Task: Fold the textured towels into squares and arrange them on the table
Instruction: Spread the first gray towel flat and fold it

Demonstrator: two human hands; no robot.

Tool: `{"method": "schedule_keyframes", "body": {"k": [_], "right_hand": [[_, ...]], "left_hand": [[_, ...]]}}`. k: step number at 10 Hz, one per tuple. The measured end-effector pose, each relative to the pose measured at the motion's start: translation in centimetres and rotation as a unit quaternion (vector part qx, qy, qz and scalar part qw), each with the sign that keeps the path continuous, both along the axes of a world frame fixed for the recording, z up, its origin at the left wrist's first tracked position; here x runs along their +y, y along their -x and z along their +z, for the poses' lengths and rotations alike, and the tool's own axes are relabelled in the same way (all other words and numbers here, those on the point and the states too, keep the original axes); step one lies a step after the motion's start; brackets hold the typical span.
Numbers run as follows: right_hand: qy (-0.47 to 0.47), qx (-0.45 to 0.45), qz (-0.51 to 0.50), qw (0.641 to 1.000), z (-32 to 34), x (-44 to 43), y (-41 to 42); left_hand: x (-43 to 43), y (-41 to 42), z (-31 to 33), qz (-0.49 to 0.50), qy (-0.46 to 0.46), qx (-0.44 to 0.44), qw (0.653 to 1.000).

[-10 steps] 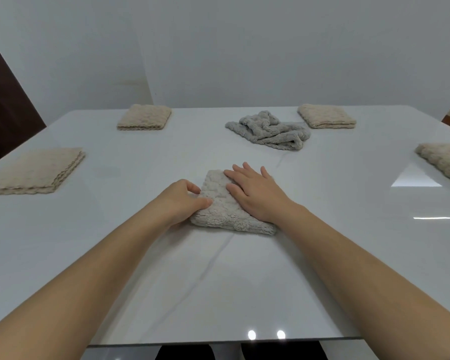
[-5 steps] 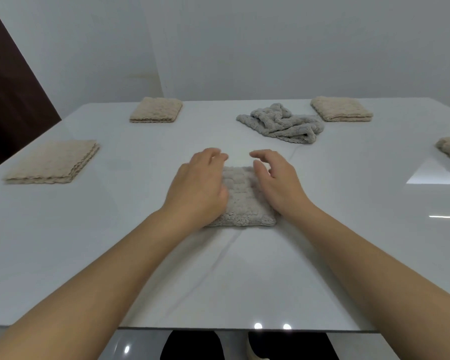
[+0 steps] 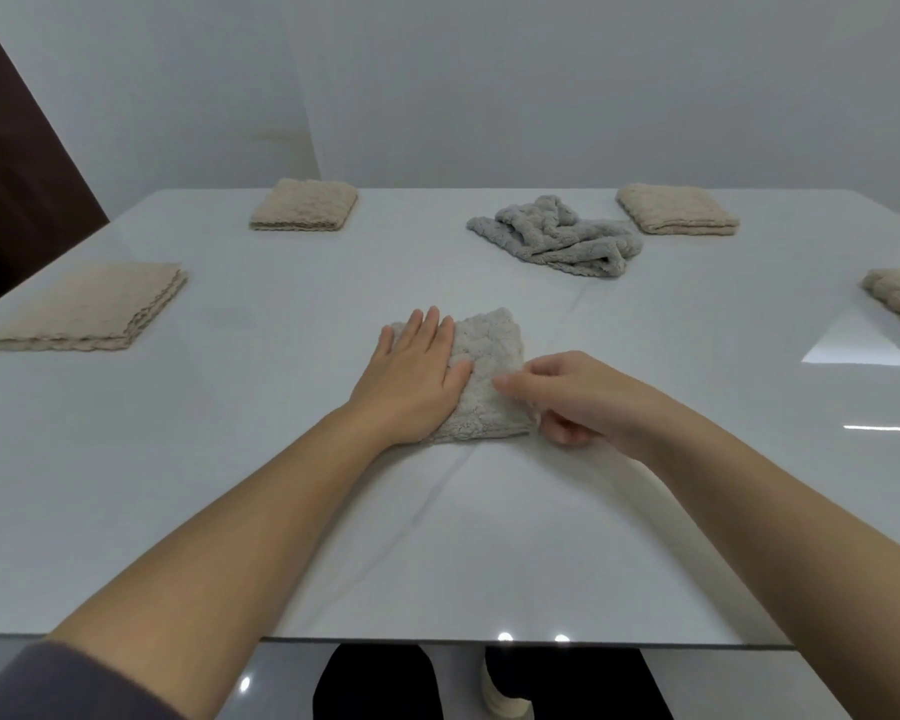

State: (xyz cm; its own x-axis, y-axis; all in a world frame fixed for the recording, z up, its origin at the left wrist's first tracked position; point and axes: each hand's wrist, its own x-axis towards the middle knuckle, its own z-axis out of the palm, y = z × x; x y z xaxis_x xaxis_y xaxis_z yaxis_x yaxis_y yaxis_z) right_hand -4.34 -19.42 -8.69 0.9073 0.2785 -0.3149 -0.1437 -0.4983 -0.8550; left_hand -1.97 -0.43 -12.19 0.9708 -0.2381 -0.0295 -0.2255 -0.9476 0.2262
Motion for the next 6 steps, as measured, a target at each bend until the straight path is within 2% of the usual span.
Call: {"method": "schedule_keyframes", "body": {"k": [1, 2, 4, 6], "right_hand": [[0.027, -0.041, 0.079, 0.996, 0.3, 0.1, -0.1], [0.001, -0.048, 0.122, 0.991, 0.3, 0.4, 0.1], [-0.031, 0.005, 0.104, 0.994, -0.1, -0.7, 0.1], [0.008, 0.018, 0.064, 0.998, 0.1, -1.9, 0.2]], "left_hand": [[0.3, -0.5, 0.4, -0.012, 0.008, 0.039, 0.999], [0.4, -0.7, 0.7, -0.021, 0.001, 0.059, 0.998], [0.2, -0.3, 0.2, -0.014, -0.010, 0.024, 1.000], [0.2, -0.3, 0.0, -0.015, -0.019, 0.011, 1.000]]}}
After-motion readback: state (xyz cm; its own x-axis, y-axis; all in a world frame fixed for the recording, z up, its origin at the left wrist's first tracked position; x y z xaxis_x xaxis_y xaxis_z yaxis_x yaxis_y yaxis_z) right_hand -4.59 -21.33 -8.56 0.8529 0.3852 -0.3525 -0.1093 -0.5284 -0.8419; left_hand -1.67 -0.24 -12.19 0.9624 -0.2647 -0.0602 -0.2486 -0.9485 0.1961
